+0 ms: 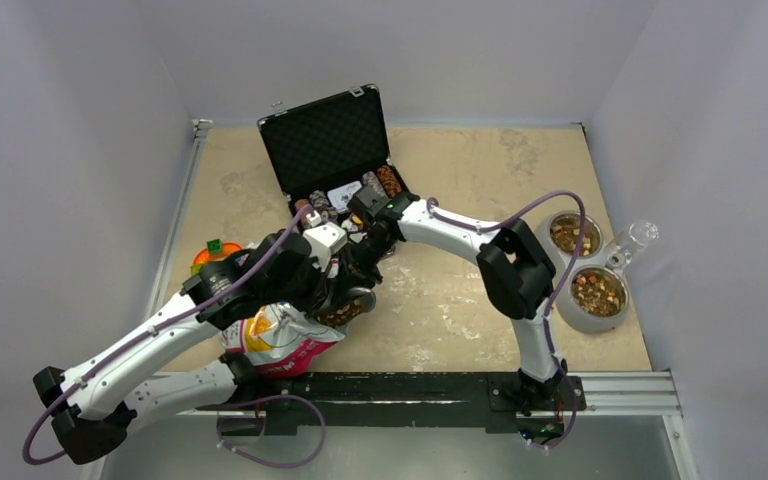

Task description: Serve the pet food

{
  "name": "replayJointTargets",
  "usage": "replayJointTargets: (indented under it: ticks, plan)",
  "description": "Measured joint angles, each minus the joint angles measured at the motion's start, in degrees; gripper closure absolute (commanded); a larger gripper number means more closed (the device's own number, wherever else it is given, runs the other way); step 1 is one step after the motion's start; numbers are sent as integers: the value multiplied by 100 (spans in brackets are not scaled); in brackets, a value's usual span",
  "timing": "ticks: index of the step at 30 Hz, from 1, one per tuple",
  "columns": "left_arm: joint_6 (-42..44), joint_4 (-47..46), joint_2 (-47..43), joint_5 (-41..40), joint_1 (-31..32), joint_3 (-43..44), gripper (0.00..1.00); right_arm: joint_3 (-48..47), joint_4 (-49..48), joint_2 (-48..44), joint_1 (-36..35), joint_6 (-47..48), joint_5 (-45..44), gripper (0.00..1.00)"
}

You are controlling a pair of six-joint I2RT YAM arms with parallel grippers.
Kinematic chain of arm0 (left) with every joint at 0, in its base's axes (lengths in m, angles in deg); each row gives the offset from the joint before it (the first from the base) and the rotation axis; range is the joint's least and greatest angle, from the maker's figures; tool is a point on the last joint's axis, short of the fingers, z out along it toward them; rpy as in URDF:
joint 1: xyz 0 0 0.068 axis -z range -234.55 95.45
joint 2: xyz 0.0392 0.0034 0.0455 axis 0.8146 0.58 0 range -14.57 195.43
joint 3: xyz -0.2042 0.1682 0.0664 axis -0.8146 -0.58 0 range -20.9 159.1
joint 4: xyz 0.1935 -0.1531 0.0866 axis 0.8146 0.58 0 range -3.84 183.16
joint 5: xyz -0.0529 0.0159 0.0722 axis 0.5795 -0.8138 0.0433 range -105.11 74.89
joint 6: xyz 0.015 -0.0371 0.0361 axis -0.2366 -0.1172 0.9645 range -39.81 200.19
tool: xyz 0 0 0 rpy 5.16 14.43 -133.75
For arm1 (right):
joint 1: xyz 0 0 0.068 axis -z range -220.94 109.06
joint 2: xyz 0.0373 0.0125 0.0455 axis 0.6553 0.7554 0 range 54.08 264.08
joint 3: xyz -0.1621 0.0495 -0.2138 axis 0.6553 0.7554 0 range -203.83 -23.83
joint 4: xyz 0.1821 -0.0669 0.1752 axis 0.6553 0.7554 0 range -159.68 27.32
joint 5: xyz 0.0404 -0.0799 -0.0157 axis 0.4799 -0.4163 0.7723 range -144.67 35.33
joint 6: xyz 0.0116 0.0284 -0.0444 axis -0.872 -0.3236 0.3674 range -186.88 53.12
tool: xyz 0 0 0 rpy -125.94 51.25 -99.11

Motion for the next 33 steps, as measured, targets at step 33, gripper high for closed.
replayJointTargets:
  ticks: [33]
  plan:
    - [-568,-26,-1399,-1128,114,-160,100,5539,-6951,-3423,330,-1930,1237,100]
